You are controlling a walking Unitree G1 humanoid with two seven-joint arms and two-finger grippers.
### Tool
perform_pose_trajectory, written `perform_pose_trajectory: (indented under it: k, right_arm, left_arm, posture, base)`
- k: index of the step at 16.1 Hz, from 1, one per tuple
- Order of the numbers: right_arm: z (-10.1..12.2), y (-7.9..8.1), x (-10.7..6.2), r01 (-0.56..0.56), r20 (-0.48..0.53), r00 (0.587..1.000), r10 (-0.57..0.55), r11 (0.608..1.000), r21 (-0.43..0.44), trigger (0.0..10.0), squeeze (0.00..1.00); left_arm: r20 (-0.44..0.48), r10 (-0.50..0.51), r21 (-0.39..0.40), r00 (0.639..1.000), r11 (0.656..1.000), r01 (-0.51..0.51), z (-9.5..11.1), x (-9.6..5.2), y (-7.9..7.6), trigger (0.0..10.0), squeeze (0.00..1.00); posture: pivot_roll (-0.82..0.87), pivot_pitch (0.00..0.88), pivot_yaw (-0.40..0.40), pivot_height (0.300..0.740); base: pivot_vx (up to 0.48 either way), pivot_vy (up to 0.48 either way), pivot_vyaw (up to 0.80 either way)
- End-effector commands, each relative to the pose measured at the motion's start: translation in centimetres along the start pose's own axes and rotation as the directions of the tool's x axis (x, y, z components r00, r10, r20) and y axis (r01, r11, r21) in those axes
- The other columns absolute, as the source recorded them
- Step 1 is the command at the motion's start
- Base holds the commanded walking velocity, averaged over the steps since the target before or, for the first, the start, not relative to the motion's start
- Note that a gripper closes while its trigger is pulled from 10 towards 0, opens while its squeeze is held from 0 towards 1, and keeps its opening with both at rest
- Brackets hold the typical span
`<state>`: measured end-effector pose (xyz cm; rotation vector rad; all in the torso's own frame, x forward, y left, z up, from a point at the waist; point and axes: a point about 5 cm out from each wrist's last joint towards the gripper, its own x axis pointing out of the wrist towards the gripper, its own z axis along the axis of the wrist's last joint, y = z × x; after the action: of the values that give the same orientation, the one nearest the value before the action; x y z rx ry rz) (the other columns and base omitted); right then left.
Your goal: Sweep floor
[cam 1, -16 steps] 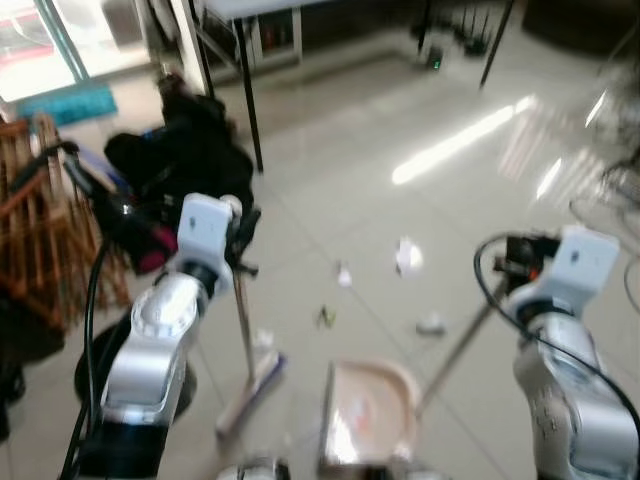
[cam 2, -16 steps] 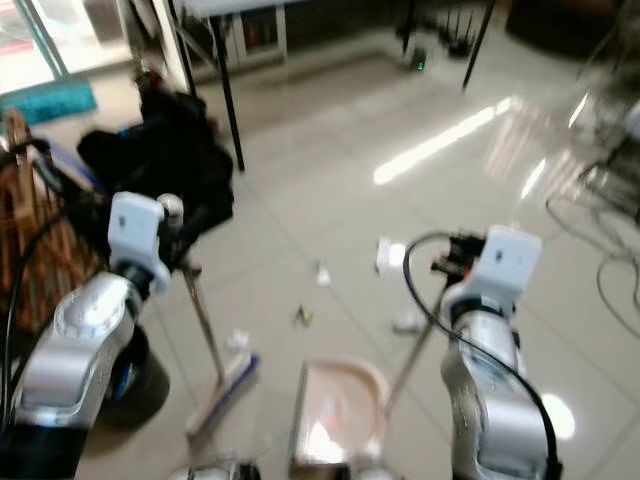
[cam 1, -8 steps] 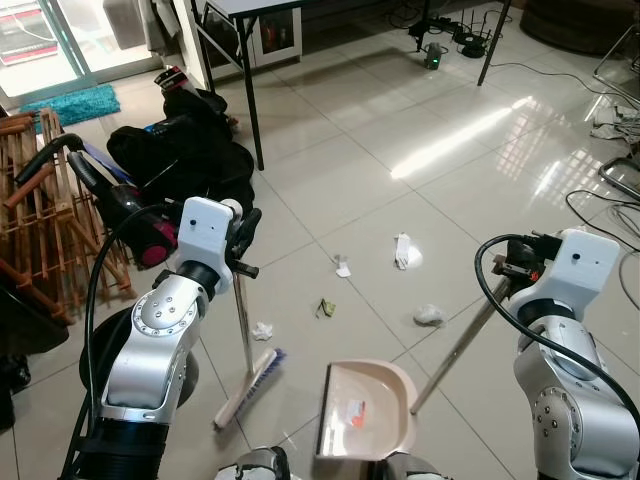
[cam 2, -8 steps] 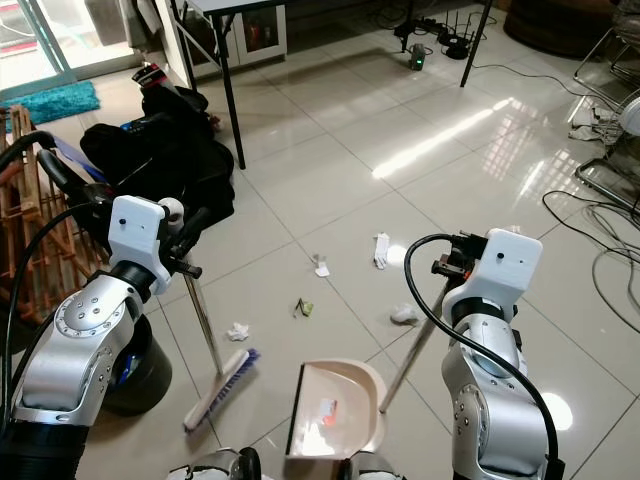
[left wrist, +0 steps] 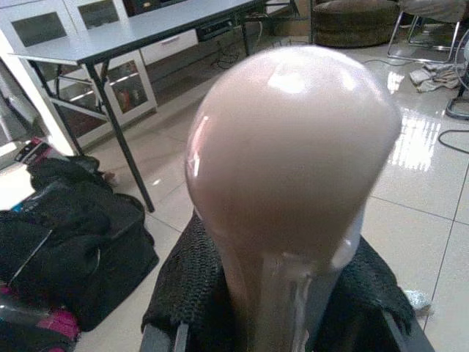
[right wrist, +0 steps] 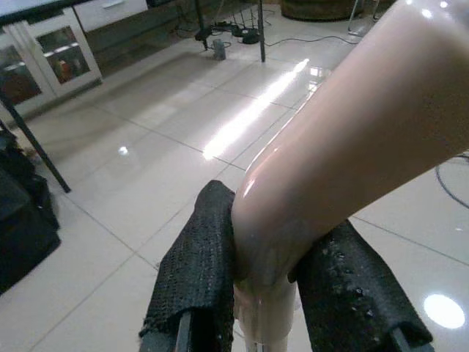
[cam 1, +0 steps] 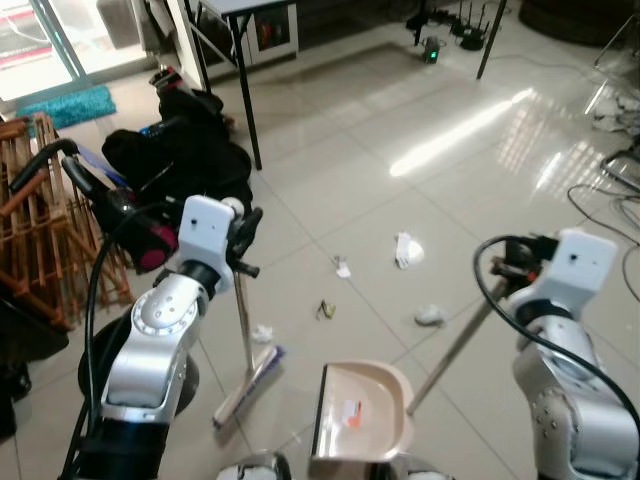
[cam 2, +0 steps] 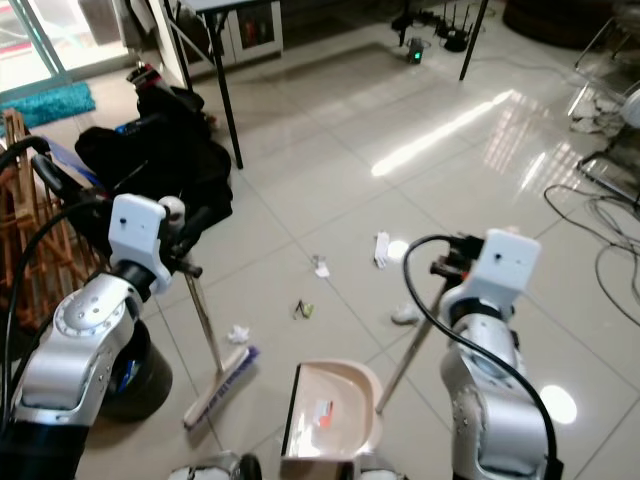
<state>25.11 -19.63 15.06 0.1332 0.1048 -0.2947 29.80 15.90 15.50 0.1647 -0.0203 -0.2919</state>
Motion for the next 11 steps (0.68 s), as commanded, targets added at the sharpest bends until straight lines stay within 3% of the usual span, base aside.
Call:
perform_pose_trajectory:
  k: [1, 11]
  right_arm:
    - [0.63, 0.55, -0.17, -0.023, 0.027, 0.999, 0.022, 1.0, 0.006, 10.0, 0.0]
    - [0.62, 0.6, -0.13, -0.024, 0.028, 0.999, 0.023, 1.0, 0.006, 10.0, 0.0]
  left_arm:
    - [0.034, 0.005, 0.015, 0.999, 1.0, -0.006, 0.79, -0.13, 0.39, 10.0, 0.0]
    - [0.048, -0.01, 0.016, 0.999, 1.0, 0.009, 1.03, -0.02, 0.29, 10.0, 0.0]
  posture:
    - [-0.03, 0.129, 0.017, 0.74]
    - [-0.03, 0.123, 0.019, 0.74]
  base:
    - [0.394, 0.0, 0.0]
    - [0.406, 0.0, 0.0]
